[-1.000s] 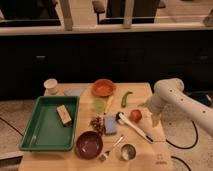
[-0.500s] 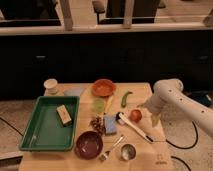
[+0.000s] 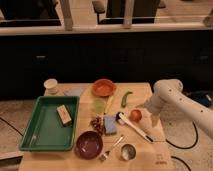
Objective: Place apple in purple bowl
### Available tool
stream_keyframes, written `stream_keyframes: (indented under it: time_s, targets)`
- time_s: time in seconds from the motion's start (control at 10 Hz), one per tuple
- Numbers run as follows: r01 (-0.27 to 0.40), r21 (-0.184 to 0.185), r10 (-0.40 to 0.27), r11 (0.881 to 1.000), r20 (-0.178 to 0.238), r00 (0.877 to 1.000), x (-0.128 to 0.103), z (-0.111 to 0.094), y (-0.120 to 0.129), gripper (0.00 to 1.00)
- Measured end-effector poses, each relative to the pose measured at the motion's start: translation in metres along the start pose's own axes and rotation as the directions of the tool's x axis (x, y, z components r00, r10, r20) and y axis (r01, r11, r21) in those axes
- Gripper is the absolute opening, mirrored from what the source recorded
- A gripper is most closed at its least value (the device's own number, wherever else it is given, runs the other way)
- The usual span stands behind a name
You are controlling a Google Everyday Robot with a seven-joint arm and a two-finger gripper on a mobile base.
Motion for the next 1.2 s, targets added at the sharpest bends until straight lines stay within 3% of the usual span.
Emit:
stream_keyframes:
  time_s: [1.2]
  targets:
    - [0.090,0.005,-0.090,0.996,0.053,0.995,0.002,0.016,-0.007,0.80]
